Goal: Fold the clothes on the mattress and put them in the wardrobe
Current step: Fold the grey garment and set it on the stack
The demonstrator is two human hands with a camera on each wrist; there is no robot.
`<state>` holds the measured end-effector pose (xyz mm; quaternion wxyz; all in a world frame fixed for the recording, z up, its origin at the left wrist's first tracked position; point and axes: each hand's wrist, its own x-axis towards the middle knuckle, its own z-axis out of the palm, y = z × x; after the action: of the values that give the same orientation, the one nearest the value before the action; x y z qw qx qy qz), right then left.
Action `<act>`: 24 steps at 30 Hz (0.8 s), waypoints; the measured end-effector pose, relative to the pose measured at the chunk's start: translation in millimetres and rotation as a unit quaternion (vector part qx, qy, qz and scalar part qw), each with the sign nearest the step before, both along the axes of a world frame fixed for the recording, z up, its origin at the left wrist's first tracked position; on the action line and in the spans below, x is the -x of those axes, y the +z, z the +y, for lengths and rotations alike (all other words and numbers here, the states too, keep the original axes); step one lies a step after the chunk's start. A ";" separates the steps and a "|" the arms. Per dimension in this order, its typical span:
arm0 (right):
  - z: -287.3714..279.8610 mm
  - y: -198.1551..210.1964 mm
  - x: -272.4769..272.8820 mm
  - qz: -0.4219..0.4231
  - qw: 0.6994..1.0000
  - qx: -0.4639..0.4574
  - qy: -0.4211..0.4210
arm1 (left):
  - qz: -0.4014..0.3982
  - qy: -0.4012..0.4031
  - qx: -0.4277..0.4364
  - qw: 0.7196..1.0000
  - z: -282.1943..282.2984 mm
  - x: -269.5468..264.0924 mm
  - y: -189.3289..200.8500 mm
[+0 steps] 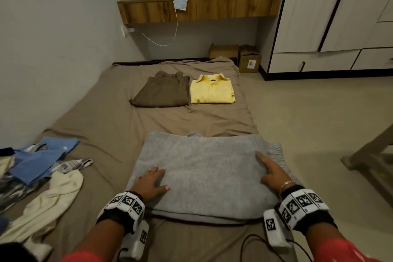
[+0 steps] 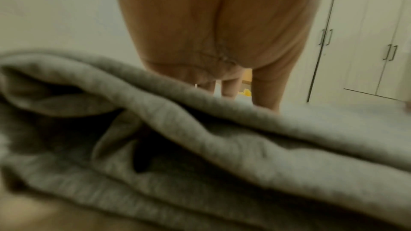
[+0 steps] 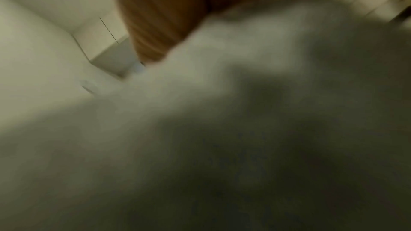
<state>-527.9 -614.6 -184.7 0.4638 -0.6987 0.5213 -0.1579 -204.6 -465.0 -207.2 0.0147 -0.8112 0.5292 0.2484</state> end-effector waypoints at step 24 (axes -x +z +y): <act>42.3 239.8 -136.1 -0.172 0.964 0.036 0.199 | 0.158 -0.019 0.154 0.975 -0.9 84.3 40.8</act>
<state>-391.8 -572.3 55.1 0.5433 -0.7667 0.2785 -0.1987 -288.9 -465.9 -166.4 -0.1895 -0.7442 0.5717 0.2887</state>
